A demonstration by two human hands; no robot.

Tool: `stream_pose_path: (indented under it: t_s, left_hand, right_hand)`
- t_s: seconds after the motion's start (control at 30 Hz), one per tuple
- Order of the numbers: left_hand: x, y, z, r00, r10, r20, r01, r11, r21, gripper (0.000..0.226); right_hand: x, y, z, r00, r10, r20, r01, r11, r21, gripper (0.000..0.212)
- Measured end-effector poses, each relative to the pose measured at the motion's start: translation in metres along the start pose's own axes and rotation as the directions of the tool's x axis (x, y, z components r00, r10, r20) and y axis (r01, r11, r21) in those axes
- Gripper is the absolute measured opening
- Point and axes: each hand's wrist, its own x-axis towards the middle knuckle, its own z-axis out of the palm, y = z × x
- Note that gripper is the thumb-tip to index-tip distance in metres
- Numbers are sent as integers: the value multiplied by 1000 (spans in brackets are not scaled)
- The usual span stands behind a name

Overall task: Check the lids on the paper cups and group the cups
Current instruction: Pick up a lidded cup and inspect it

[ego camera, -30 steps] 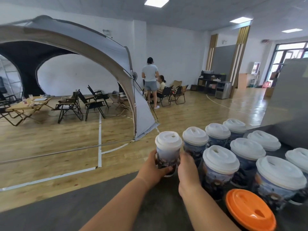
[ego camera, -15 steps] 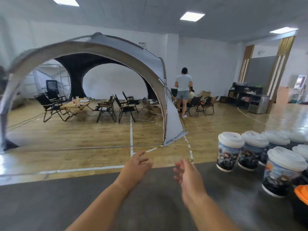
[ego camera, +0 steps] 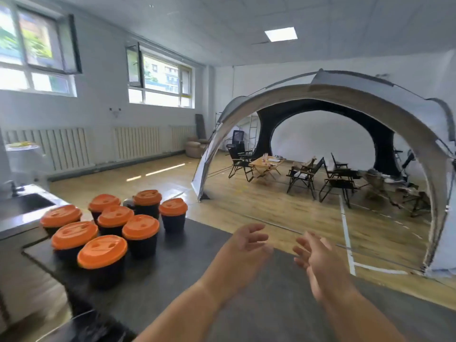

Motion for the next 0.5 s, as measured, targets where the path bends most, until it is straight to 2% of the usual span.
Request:
stream_pose_path:
  t_s: [0.1,0.23,0.3,0.37,0.43,0.5]
  left_hand:
    - [-16,22,-62,995,83,-55,-80,995,56,40]
    - [-36,37,-133,953,243,-180,-177,930,321,41]
    - [-43,37,-168,911,330,-249,-142,815,562,43]
    - [-46,31,-199,875,404,-268,-66,647,760,49]
    - [-45,17,-226,878,397,-266,11,539,842,53]
    - [-41,-2,-244,914,311,-261,81,490,868,59]
  right_hand:
    - [3,0,69,994,-18,110,22,999,-37,6]
    - [0,8,147,971,-7,238,34,993,-110,7]
    - [-5,13,182,943,-2,331,61,984,-168,13]
    - [-13,20,214,898,23,439,105,958,-266,23]
    - [-20,30,244,843,60,535,167,916,-365,36]
    - [-23,40,270,801,50,596,286,844,-455,50]
